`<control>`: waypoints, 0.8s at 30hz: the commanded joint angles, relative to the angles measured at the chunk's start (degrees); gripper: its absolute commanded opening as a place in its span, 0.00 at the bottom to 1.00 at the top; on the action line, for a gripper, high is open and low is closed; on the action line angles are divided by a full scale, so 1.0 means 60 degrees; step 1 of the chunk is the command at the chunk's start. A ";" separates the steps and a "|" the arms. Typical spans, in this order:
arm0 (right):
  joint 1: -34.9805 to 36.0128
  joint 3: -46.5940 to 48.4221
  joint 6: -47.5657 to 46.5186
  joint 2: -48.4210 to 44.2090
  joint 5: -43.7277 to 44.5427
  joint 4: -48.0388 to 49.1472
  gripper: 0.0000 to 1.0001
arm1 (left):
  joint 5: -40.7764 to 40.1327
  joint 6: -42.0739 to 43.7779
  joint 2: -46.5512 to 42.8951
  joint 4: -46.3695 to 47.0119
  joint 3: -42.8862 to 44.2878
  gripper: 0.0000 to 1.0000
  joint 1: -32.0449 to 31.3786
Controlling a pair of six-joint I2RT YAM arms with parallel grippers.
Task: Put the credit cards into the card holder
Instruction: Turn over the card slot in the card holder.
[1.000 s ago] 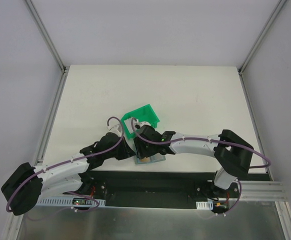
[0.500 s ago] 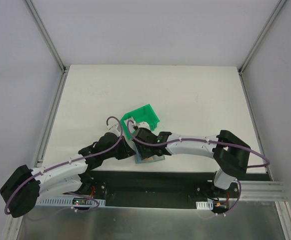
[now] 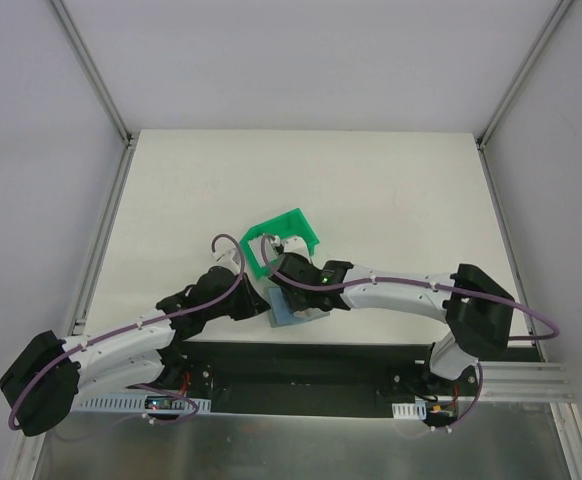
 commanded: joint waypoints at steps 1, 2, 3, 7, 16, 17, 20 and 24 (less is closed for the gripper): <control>-0.0226 -0.0140 0.0101 -0.0596 0.0627 -0.0493 0.44 | -0.0167 0.0078 -0.0139 0.0008 -0.0142 0.00 0.0038; -0.0314 -0.0213 0.0130 -0.0669 0.0612 -0.0507 0.43 | -0.0181 0.0078 -0.0139 -0.0007 -0.0156 0.00 0.0038; -0.0373 -0.0316 0.0145 -0.0772 0.0612 -0.0478 0.43 | -0.0167 0.0078 -0.0139 -0.0007 -0.0157 0.00 0.0038; -0.0549 -0.0667 0.0159 -0.1065 0.0539 -0.0419 0.43 | -0.0240 0.0093 -0.0095 -0.0021 -0.0200 0.00 0.0038; -0.1223 -0.1590 0.0511 -0.1710 0.0510 -0.0405 0.46 | -0.0328 0.0210 0.0154 -0.0021 -0.0405 0.00 0.0038; -0.1296 -0.1635 0.0438 -0.1768 0.0466 -0.0390 0.46 | -0.0342 0.0196 0.0154 -0.0021 -0.0464 0.00 0.0038; -0.1399 -0.1533 0.0204 -0.1915 0.0393 -0.0347 0.47 | -0.0343 0.0137 0.0198 -0.0022 -0.0566 0.00 0.0038; -0.1618 -0.1051 -0.0221 -0.2047 0.0042 -0.0185 0.49 | -0.0430 0.0005 0.0198 -0.0021 -0.0654 0.00 0.0038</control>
